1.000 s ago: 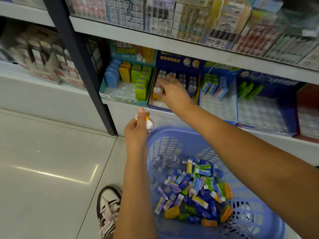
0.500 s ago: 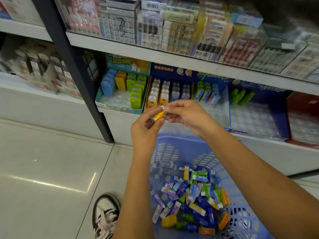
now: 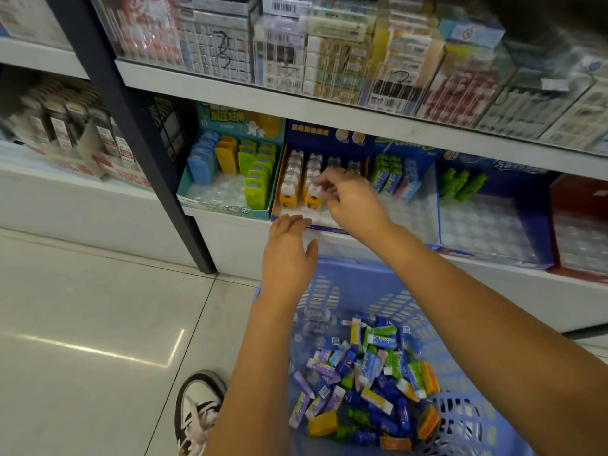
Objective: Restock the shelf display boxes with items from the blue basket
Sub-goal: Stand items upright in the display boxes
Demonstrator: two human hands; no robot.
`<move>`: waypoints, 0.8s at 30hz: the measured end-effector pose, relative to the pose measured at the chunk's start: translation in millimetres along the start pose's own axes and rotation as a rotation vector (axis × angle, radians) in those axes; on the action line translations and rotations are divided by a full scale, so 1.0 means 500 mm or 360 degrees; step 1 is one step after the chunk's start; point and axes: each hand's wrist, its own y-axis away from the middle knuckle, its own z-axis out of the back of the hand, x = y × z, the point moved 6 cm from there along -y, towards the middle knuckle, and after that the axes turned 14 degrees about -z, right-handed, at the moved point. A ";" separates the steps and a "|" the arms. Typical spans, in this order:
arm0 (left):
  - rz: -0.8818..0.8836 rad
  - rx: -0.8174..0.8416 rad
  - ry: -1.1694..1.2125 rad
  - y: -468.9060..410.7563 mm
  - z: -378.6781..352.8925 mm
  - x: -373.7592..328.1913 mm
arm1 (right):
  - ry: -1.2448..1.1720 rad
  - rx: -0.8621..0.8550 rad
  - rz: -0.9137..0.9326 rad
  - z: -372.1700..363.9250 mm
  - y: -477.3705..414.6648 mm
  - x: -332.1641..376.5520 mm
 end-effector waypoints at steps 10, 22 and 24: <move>-0.0008 -0.0002 0.0023 0.000 -0.002 0.007 | 0.0264 0.0007 0.0120 -0.024 0.003 0.019; 0.0186 0.0211 0.0307 0.087 -0.109 -0.002 | -0.0103 0.0104 -0.0235 0.006 0.154 -0.098; 0.0253 0.0736 0.0151 0.133 -0.200 0.012 | 0.0045 0.0456 -0.0514 -0.047 0.234 -0.201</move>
